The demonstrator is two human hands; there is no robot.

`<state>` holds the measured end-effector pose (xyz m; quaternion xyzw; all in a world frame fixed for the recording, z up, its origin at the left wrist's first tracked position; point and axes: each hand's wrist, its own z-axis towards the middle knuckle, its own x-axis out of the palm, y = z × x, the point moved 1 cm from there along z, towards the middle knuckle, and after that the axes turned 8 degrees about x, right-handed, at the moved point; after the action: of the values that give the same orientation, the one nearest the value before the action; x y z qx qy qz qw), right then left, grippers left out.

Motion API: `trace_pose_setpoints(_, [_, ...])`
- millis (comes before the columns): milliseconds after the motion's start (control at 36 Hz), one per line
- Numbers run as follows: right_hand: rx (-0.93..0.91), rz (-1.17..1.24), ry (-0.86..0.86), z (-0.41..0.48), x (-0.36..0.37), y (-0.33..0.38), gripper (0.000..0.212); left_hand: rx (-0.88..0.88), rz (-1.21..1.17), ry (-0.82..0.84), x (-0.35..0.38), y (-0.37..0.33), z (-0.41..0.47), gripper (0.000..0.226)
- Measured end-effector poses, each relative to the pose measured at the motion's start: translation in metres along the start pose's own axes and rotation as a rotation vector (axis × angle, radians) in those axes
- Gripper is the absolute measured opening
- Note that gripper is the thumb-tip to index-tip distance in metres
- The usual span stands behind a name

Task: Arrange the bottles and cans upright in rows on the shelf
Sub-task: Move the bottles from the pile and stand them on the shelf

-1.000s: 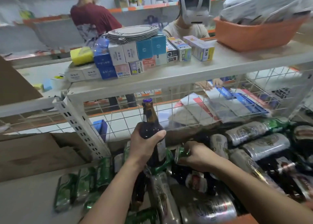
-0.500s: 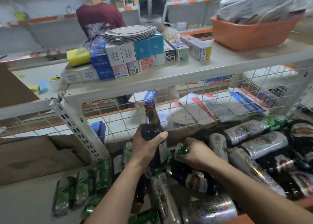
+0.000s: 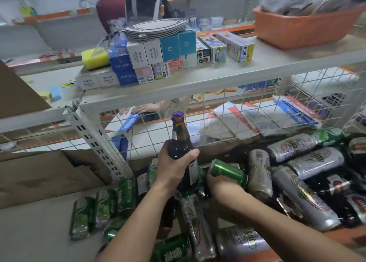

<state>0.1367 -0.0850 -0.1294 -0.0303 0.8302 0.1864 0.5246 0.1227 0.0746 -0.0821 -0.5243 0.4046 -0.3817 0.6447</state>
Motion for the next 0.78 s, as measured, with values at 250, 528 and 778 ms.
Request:
trace_pose_setpoints(250, [0.012,-0.178,0.06,0.028,0.025,0.001,0.046,-0.004,-0.019,0.008,-0.005,-0.002,-0.004,0.045])
trace_pose_setpoints(528, [-0.03,-0.285,0.066,0.047,0.034,-0.006,0.047,0.013,-0.035,0.017,-0.011,-0.002,-0.006,0.041])
trace_pose_setpoints(778, [-0.024,-0.274,-0.028,0.046,0.046,-0.006,0.057,0.008,-0.052,0.001,-0.016,-0.003,-0.007,0.03])
